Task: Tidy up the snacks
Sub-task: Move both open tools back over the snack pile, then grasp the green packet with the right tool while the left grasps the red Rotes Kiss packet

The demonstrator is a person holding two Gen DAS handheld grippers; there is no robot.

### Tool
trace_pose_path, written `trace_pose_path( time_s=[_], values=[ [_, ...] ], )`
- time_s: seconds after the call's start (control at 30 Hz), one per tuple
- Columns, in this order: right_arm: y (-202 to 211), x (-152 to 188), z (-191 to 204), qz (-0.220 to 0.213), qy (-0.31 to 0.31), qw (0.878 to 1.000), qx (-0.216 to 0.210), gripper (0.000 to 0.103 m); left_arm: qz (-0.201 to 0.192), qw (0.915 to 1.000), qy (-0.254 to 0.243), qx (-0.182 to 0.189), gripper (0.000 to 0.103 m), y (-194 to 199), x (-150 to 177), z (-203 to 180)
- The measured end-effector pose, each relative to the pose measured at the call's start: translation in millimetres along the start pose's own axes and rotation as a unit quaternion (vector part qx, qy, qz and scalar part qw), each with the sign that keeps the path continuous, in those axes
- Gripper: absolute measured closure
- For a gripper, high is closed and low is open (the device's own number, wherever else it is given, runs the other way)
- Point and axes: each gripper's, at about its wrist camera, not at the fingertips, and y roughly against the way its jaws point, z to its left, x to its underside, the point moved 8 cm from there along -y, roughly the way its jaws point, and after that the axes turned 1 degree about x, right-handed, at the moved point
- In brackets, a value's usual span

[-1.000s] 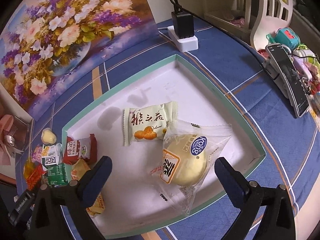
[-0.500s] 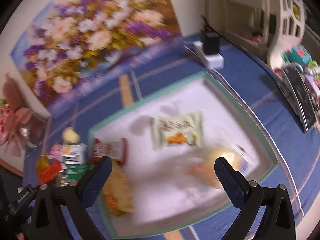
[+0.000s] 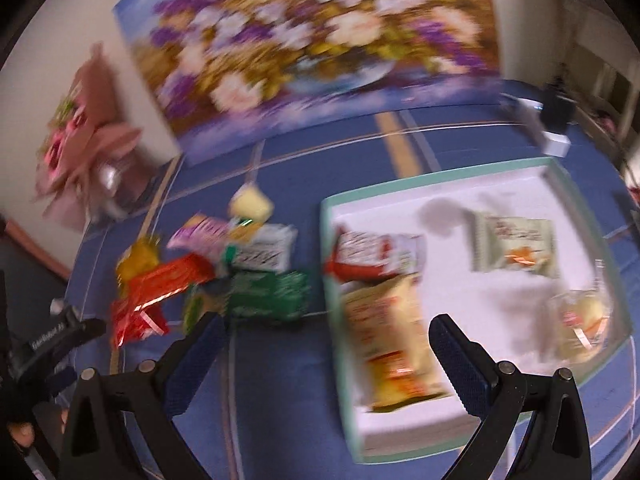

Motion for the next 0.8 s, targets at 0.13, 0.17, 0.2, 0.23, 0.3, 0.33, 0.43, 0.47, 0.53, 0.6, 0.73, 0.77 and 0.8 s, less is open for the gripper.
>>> trace_pose_path(
  time_s=[0.13, 0.17, 0.2, 0.23, 0.3, 0.33, 0.43, 0.47, 0.53, 0.6, 0.73, 0.77, 0.8],
  values=[
    [-14, 12, 30, 0.019, 0.019, 0.999, -0.018, 0.0, 0.003, 0.9999, 0.013, 0.001, 0.0, -4, -6, 13],
    [-18, 14, 36, 0.023, 0.024, 0.999, -0.02, 0.0, 0.004, 0.9999, 0.014, 0.0, 0.0, -5, -6, 14],
    [-20, 14, 39, 0.025, 0.027, 0.999, -0.019, 0.0, 0.006, 0.9999, 0.015, 0.001, 0.0, -7, -6, 14],
    [-24, 15, 42, 0.028, 0.03, 0.999, -0.017, 0.0, 0.01, 0.9998, 0.017, 0.004, 0.0, -11, -6, 14],
    [-28, 15, 44, 0.031, 0.032, 0.999, -0.014, 0.0, 0.017, 0.9995, 0.022, 0.012, 0.0, -16, -6, 12],
    [-31, 15, 45, 0.034, 0.031, 0.999, -0.012, 0.0, 0.017, 0.9993, 0.027, 0.017, 0.0, -19, -7, 11],
    [-39, 13, 44, 0.036, 0.029, 0.999, -0.002, 0.0, 0.022, 0.9989, 0.03, 0.029, 0.0, -26, -8, 6],
    [-40, 12, 44, 0.036, 0.029, 0.999, -0.001, 0.0, 0.027, 0.9985, 0.029, 0.037, 0.0, -30, -9, 3],
    [-45, 9, 44, 0.038, 0.025, 0.999, 0.0, 0.0, 0.032, 0.9981, 0.025, 0.047, 0.0, -34, -12, -1],
    [-49, 5, 44, 0.039, 0.021, 0.999, -0.001, 0.001, 0.033, 0.9982, 0.015, 0.049, 0.0, -40, -15, -6],
    [-60, -2, 45, 0.045, 0.021, 0.999, 0.0, 0.009, 0.032, 0.9985, 0.005, 0.045, 0.001, -48, -20, -12],
    [-63, -3, 45, 0.047, 0.023, 0.999, 0.002, 0.012, 0.031, 0.9985, 0.004, 0.045, 0.001, -50, -22, -14],
    [-66, -4, 45, 0.048, 0.024, 0.999, 0.004, 0.013, 0.031, 0.9984, 0.003, 0.047, 0.005, -52, -24, -15]
  ],
)
